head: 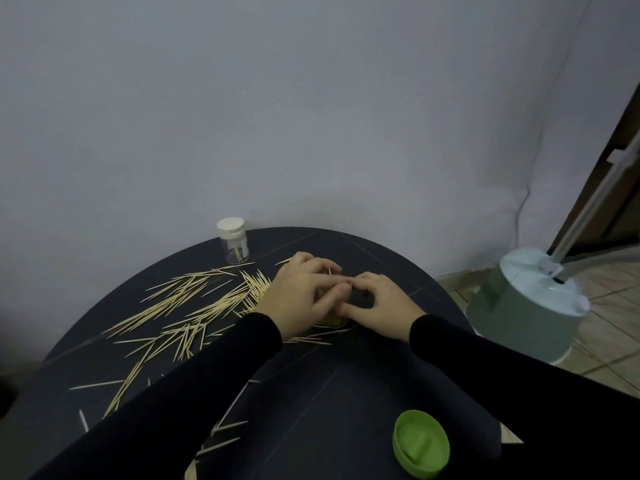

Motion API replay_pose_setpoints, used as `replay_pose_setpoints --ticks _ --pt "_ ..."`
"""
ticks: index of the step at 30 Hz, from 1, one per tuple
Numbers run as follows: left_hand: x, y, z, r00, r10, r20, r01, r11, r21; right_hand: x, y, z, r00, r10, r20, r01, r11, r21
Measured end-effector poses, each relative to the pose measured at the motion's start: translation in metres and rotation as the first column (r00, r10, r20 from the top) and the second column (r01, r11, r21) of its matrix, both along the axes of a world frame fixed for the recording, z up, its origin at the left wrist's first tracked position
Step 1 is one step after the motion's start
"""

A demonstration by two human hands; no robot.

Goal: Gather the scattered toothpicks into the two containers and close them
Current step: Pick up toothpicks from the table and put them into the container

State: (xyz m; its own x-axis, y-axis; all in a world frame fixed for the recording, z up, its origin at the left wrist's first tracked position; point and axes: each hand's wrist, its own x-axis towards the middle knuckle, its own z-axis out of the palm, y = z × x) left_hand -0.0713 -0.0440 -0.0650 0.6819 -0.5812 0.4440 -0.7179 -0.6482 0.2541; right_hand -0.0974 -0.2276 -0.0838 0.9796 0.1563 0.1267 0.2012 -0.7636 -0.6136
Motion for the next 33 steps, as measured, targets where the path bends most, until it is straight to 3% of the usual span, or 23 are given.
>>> replay_pose_setpoints --ticks 3,6,8,11,13,19,22,25,29,33 --pt "0.002 0.011 0.009 1.0 0.008 -0.014 -0.008 1.0 -0.012 0.001 0.0 -0.001 1.0 -0.006 0.006 0.006 1.0 -0.01" --pt "0.001 0.021 0.016 0.988 0.144 0.06 -0.146 0.989 0.026 0.002 0.002 -0.001 1.0 -0.021 0.014 0.022 1.0 -0.02" --pt "-0.002 0.024 0.014 0.977 0.214 -0.025 -0.21 0.971 0.112 0.003 0.006 0.0 0.999 -0.044 0.02 0.045 0.998 -0.035" --pt "-0.01 0.021 0.011 0.959 0.16 -0.234 -0.113 0.973 0.2 0.003 0.009 0.002 0.998 -0.065 0.025 0.067 0.996 -0.065" --pt "-0.015 0.016 0.011 0.959 0.126 -0.253 -0.07 0.973 0.22 0.004 0.008 0.002 0.998 -0.052 0.022 0.053 0.996 -0.072" --pt "-0.01 0.012 0.009 0.988 0.11 -0.105 -0.105 0.993 0.054 0.003 0.008 0.001 0.998 -0.054 0.038 0.056 0.997 -0.058" --pt "-0.008 0.017 0.007 0.994 0.086 0.067 -0.1 0.967 0.235 0.003 0.007 0.002 0.999 -0.039 0.018 0.039 0.999 -0.018" --pt "-0.011 0.014 0.001 0.993 0.094 0.07 -0.112 0.933 0.341 0.003 0.007 0.003 0.999 -0.035 0.017 0.035 0.999 0.001" --pt "-0.01 0.015 -0.001 0.994 0.079 0.077 -0.091 0.981 0.17 0.003 0.007 0.005 0.999 -0.035 0.022 0.035 0.999 0.001" --pt "-0.012 0.015 -0.002 0.976 0.089 0.197 -0.101 0.993 0.052 0.002 0.008 0.006 0.999 -0.039 0.034 0.04 0.999 -0.027"
